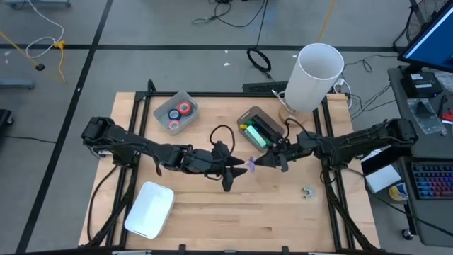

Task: Pick and place Stapler, Stapler remover, tape
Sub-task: Put the purple staple remover into the white bin

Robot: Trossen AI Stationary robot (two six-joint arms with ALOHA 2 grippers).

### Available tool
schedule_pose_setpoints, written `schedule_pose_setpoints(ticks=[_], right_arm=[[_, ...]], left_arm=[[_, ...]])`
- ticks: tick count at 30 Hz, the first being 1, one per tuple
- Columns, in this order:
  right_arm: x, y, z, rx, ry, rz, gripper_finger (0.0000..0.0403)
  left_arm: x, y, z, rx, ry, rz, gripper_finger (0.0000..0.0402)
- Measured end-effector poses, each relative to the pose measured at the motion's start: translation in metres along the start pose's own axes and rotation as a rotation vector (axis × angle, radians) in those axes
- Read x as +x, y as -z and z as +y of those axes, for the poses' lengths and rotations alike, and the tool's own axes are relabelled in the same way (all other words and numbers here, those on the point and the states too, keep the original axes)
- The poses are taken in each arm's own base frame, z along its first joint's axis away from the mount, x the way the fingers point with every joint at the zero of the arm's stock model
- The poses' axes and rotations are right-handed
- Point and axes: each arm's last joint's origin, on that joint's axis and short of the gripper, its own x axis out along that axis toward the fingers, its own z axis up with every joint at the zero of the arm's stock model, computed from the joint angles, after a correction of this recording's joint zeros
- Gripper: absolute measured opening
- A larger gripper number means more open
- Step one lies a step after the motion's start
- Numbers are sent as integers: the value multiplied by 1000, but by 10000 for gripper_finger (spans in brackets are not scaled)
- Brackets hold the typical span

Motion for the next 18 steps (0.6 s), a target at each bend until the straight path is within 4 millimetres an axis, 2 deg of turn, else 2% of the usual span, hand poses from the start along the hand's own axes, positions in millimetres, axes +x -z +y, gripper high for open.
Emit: schedule_pose_setpoints(ticks=[11, 18], right_arm=[[0, -2, 3, 15, -26, -16, 0], [0, -2, 3, 15, -26, -17, 0]], left_arm=[[1, -6, 0, -31, 19, -44, 189], [4, -12, 9, -51, 0, -57, 187]])
